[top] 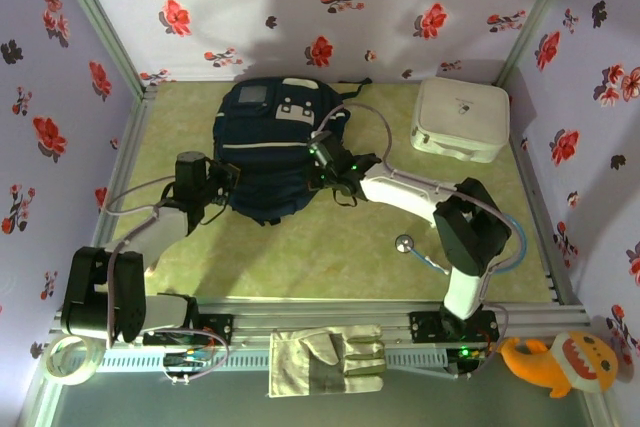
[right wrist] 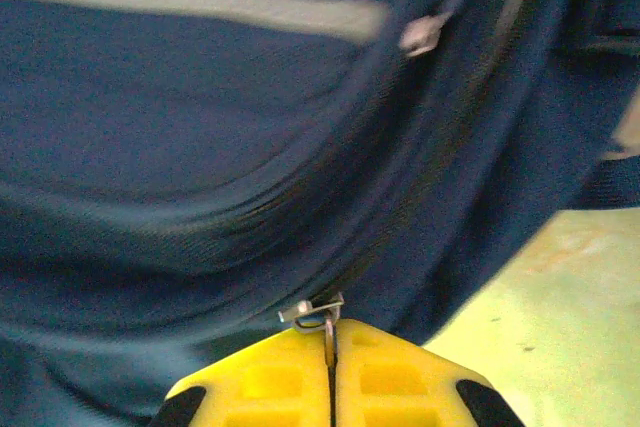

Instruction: Pack the student bag

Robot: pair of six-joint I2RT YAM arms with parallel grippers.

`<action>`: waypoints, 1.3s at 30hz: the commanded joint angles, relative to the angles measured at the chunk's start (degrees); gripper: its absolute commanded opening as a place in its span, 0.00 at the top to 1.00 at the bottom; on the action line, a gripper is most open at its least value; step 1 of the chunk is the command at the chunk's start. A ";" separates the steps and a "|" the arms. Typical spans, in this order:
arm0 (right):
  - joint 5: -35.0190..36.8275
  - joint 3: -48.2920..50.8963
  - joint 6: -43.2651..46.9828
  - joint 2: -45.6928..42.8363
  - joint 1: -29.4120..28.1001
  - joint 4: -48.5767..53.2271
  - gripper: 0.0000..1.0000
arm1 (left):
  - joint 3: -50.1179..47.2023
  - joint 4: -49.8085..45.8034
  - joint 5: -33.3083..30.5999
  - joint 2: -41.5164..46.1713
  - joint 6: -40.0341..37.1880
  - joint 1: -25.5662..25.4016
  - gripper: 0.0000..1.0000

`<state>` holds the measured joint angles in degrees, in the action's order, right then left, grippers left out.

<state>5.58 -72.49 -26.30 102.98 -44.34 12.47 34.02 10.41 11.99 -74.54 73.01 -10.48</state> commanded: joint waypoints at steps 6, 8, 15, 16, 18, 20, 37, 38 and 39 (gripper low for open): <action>-2.29 -0.65 1.68 -1.93 2.76 -2.37 1.00 | 3.76 -8.14 -1.34 1.47 -10.53 1.32 0.93; -5.30 -0.26 2.51 -2.60 2.76 -3.20 1.00 | 5.19 -10.18 -0.09 1.89 -14.25 1.21 0.85; -12.38 1.10 3.63 -4.88 2.76 -5.48 1.00 | 9.00 -16.20 4.10 4.96 -30.02 -1.04 0.48; -12.51 1.10 3.54 -4.97 2.76 -5.61 1.00 | 10.02 -17.74 4.44 5.22 -32.33 -1.57 0.45; -12.83 0.80 3.46 -5.00 2.77 -5.57 1.00 | 11.88 -20.11 4.53 5.59 -36.79 -2.98 0.39; -13.23 0.85 3.37 -4.99 2.81 -6.11 1.00 | 13.94 -21.54 4.24 5.41 -41.52 -4.70 0.34; -17.04 2.00 1.65 -5.83 3.75 -8.60 1.00 | 31.59 -35.20 3.93 -7.42 -85.52 -16.68 0.25; -17.14 2.09 1.61 -5.93 3.73 -8.58 1.00 | 32.16 -35.49 2.95 -8.52 -87.20 -16.62 0.25; -17.12 2.30 1.54 -6.05 3.78 -8.75 1.00 | 32.56 -35.55 2.11 -9.57 -88.65 -16.73 0.25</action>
<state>-9.19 -70.41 -24.18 100.16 -40.73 6.87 64.16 -20.75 15.40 -81.73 -5.08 -26.83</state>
